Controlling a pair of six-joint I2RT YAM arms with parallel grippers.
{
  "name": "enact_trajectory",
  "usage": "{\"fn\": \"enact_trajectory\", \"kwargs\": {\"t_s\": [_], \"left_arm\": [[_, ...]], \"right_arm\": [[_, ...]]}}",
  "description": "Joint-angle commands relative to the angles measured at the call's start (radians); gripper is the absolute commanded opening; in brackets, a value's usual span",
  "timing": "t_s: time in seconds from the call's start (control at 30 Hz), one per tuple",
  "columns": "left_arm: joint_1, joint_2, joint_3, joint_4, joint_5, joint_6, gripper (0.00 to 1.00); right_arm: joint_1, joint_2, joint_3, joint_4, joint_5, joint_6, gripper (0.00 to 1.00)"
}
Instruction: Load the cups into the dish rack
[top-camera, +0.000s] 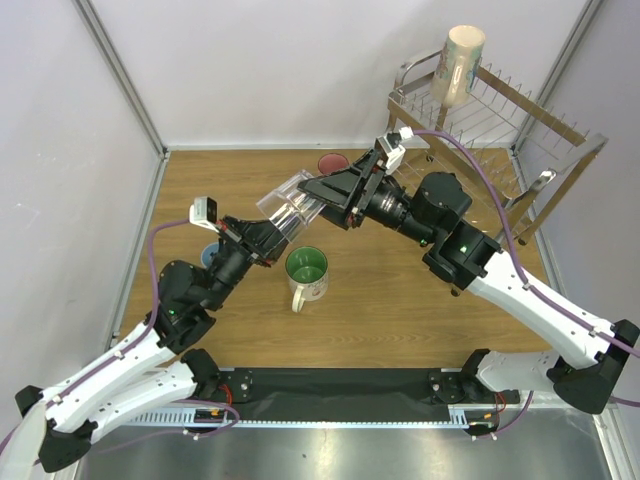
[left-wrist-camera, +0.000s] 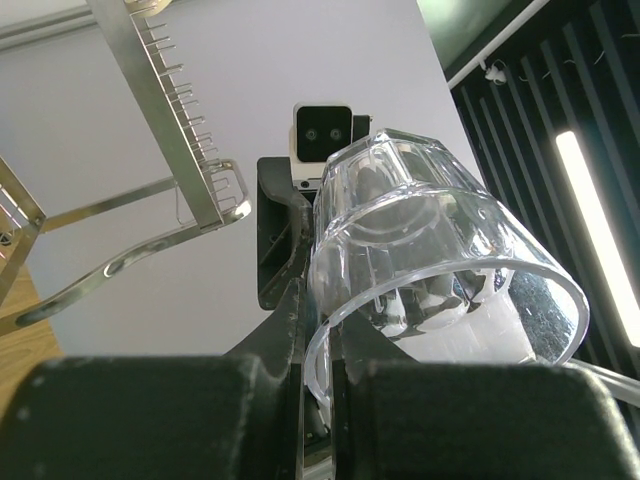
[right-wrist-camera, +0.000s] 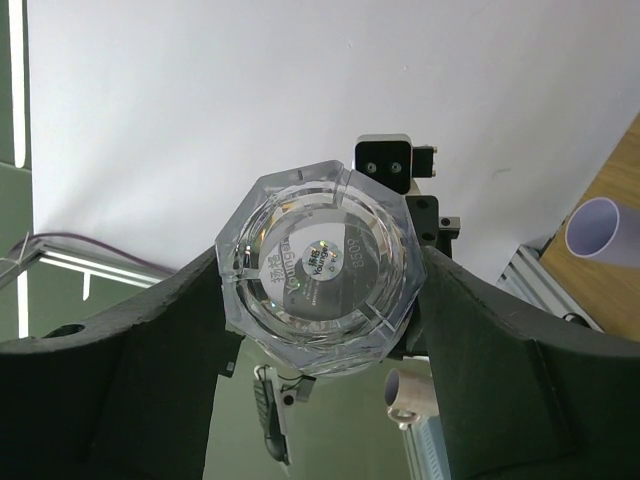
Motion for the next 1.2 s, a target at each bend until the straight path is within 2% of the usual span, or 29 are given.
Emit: {"fn": "enact_trajectory", "kwargs": {"t_s": [0.0,0.03,0.13,0.17,0.27,0.37,0.5,0.53,0.67,0.77,0.87,0.97,1.07,1.17], "left_arm": [[-0.012,-0.003,-0.015,0.026,0.030,-0.028,0.00],[-0.012,-0.008,-0.021,0.019,0.030,-0.033,0.00],[-0.012,-0.039,-0.044,-0.023,0.017,-0.053,0.21],[-0.014,-0.051,-0.058,-0.035,0.012,-0.056,0.47],[-0.010,-0.108,-0.067,-0.142,-0.013,-0.068,0.89],[-0.009,-0.172,-0.069,-0.285,-0.040,-0.045,0.99],[-0.009,-0.270,-0.046,-0.571,-0.108,-0.008,1.00],[-0.009,-0.289,-0.038,-0.699,-0.150,0.001,1.00],[-0.009,-0.362,0.025,-0.968,-0.241,0.062,0.99],[-0.009,-0.361,0.062,-1.059,-0.258,0.131,0.97],[-0.009,-0.288,0.127,-1.092,-0.252,0.234,0.94],[-0.009,-0.163,0.231,-1.127,-0.244,0.440,0.94],[-0.007,-0.015,0.379,-1.216,-0.267,0.577,0.95],[-0.007,0.110,0.488,-1.261,-0.257,0.733,0.95]], "right_arm": [[0.003,0.014,0.050,0.034,-0.034,-0.021,0.00],[0.003,0.013,0.048,0.020,-0.034,-0.027,0.00],[-0.008,0.002,0.037,-0.006,-0.022,-0.045,0.00],[-0.013,-0.001,0.037,-0.017,-0.019,-0.053,0.00],[-0.034,-0.016,0.039,-0.055,-0.001,-0.096,0.00],[-0.065,-0.021,0.068,-0.136,0.010,-0.165,0.00],[-0.103,-0.033,0.114,-0.245,0.065,-0.264,0.00],[-0.111,-0.033,0.129,-0.285,0.074,-0.286,0.00],[-0.123,0.011,0.314,-0.450,0.206,-0.473,0.00],[-0.125,0.060,0.431,-0.576,0.313,-0.642,0.00],[-0.132,0.094,0.559,-0.653,0.473,-0.791,0.00],[-0.149,0.132,0.637,-0.669,0.686,-0.912,0.00],[-0.210,0.174,0.692,-0.639,0.815,-1.005,0.00],[-0.319,0.218,0.729,-0.613,0.847,-1.082,0.00]]}}
